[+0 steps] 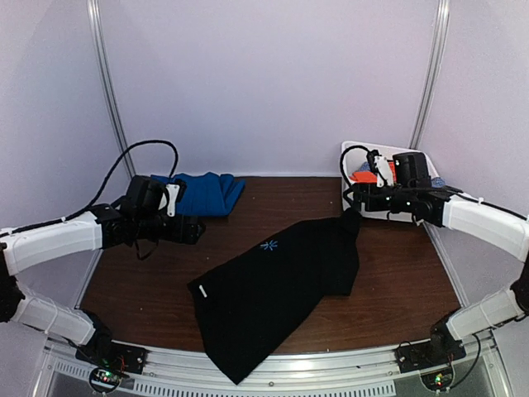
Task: Fold and stack the mixed laundry pile
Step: Place the crumpled T-shirt at the center of the board, then move the bin to the corner of the board.
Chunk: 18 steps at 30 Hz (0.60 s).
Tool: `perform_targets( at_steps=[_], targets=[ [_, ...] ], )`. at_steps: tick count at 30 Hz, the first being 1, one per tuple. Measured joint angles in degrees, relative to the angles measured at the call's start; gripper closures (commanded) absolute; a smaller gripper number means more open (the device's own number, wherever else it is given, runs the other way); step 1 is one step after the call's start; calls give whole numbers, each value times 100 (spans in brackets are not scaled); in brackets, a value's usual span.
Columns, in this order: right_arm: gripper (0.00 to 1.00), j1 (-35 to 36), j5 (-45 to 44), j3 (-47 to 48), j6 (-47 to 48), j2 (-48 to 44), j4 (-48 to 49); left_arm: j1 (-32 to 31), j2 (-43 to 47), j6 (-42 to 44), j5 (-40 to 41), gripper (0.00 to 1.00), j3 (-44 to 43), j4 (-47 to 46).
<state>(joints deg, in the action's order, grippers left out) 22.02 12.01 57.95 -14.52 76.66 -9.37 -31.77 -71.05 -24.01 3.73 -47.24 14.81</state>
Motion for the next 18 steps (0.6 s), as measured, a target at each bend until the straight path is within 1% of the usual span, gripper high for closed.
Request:
perform_targets(
  at_steps=[3,5,8,10,13,16,18],
  targets=[
    [5,74,127,-710,-44,-813,-245,-640,-313,-26,63,9,4,195],
    [8,90,264,-798,-44,-1231,-284,-909,-590,-127,83,15,76,284],
    [10,127,490,-791,-20,-1386,-160,-979,-951,-345,133,20,240,376],
    [10,192,643,-809,-20,-1215,-107,-979,-1257,-503,155,23,293,459],
    [12,295,782,-938,7,-719,-37,-979,-1703,-708,173,30,286,485],
    [13,332,743,-1012,42,-164,-98,-981,-2096,-857,334,32,197,520],
    [13,284,590,-1010,63,129,-131,-970,-2293,-914,428,34,-20,540]
  ],
)
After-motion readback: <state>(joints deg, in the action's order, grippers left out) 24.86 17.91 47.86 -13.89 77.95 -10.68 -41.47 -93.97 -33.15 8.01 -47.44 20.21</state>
